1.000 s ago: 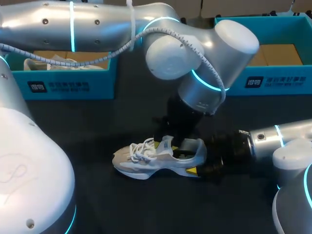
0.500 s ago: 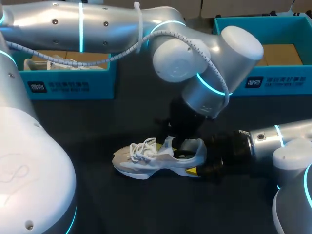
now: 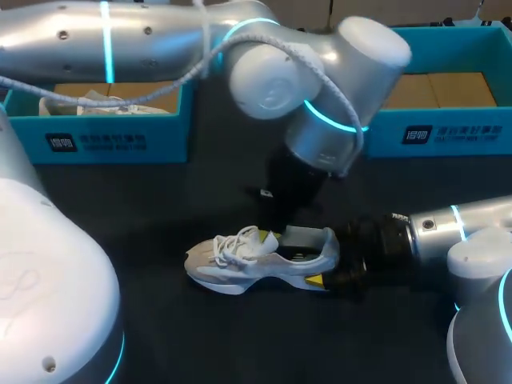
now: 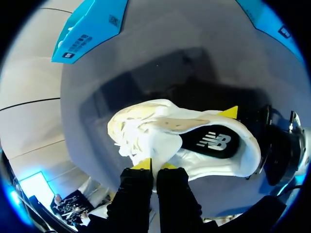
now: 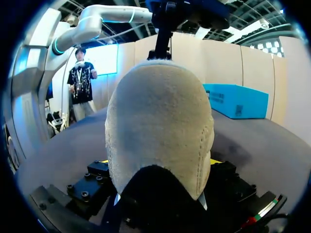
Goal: Take the shoe out of the shoebox, open the shoe tongue, remove and reinsert the insole, then place the shoe into the shoebox
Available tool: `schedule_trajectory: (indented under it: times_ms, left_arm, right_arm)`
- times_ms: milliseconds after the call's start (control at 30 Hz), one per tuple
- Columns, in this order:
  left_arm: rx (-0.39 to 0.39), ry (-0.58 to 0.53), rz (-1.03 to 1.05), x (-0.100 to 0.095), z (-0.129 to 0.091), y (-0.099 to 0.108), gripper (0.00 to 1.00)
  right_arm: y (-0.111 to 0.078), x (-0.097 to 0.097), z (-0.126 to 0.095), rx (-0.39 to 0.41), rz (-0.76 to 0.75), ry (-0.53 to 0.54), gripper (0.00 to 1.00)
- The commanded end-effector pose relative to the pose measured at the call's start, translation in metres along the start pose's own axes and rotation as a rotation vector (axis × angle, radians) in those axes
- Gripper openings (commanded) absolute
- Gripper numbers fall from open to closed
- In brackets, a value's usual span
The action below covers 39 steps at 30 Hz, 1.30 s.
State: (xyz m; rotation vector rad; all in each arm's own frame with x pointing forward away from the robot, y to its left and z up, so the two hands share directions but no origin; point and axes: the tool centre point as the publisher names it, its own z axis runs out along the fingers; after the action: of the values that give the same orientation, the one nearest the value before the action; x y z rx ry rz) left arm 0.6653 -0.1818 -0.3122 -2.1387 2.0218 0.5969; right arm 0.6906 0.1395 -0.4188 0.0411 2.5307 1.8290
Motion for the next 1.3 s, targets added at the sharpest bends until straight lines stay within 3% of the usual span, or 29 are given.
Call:
schedule_trajectory:
  times_ms: [33,233,533,900,1300]
  left_arm:
    - [-0.015,0.267,0.016,-0.041,-0.003,0.002,0.00]
    - [-0.040,0.430,0.038,-0.064,0.002,-0.004,0.00]
    - [-0.072,0.579,0.102,-0.085,0.020,-0.009,0.00]
    - [-0.109,0.611,0.139,-0.101,0.047,-0.010,0.00]
    - [-0.056,0.580,0.151,-0.115,0.071,-0.012,0.00]
  right_arm:
    - [0.001,0.000,0.001,0.006,0.001,0.001,0.00]
    - [0.001,0.000,0.001,0.006,0.001,0.001,0.00]
    - [0.001,0.000,0.001,0.006,0.001,0.001,0.00]
    - [0.001,0.000,0.001,0.006,0.001,0.001,0.00]
    - [0.001,0.000,0.001,0.006,0.001,0.001,0.00]
